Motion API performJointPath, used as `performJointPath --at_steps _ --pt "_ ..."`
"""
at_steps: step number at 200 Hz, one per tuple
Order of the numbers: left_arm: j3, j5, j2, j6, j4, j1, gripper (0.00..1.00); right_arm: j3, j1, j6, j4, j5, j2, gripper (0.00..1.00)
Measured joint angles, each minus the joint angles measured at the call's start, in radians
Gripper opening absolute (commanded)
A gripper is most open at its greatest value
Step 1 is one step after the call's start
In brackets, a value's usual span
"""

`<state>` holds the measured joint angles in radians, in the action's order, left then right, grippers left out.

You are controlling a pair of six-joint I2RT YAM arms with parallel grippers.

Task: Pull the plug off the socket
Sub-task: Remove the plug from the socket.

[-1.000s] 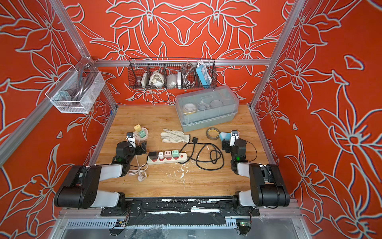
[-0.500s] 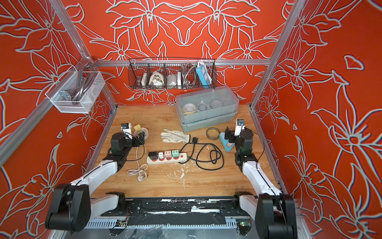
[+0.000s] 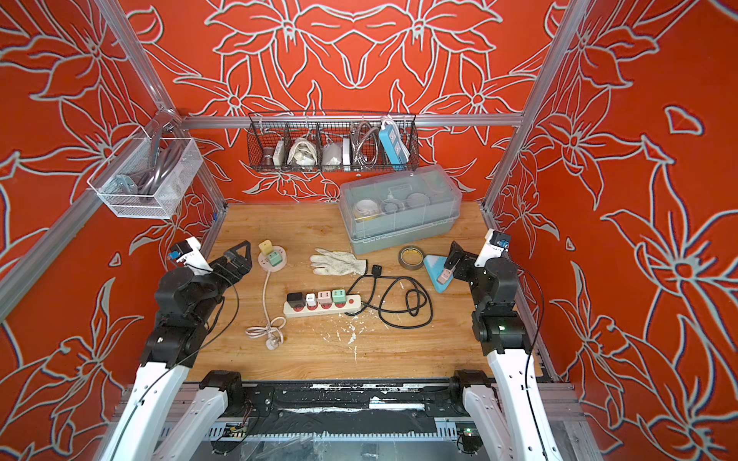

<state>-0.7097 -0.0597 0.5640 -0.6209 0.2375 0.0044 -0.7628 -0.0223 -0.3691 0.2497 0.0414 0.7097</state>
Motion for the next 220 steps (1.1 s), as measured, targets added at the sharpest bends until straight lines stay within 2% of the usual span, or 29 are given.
performJointPath --at_steps 31,53,77,104,142,166,205,220 --pt "0.016 -0.098 -0.068 -0.038 0.149 0.000 0.99 -0.010 -0.002 -0.046 0.098 0.208 0.069 0.99" --pt "0.069 -0.195 -0.067 -0.038 0.204 0.000 0.99 -0.010 -0.014 -0.066 0.160 0.301 0.144 0.99" --pt "0.136 -0.274 -0.049 -0.053 0.223 -0.005 0.96 -0.021 -0.058 -0.066 0.218 0.331 0.198 0.99" --pt "0.162 -0.328 0.029 -0.075 0.222 -0.033 0.91 -0.054 -0.167 -0.030 0.246 0.330 0.239 0.99" --pt "0.161 -0.358 0.151 -0.070 0.196 -0.119 0.83 -0.064 -0.368 0.096 0.231 0.291 0.293 0.99" --pt "0.145 -0.360 0.211 -0.047 0.196 -0.171 0.81 -0.071 -0.461 0.199 0.206 0.291 0.330 0.99" --pt "0.135 -0.340 0.239 -0.034 0.192 -0.208 0.78 -0.183 -0.598 0.399 0.207 0.277 0.513 0.99" --pt "0.148 -0.325 0.241 -0.053 0.179 -0.209 0.76 -0.237 -0.632 0.486 0.206 0.303 0.578 0.94"
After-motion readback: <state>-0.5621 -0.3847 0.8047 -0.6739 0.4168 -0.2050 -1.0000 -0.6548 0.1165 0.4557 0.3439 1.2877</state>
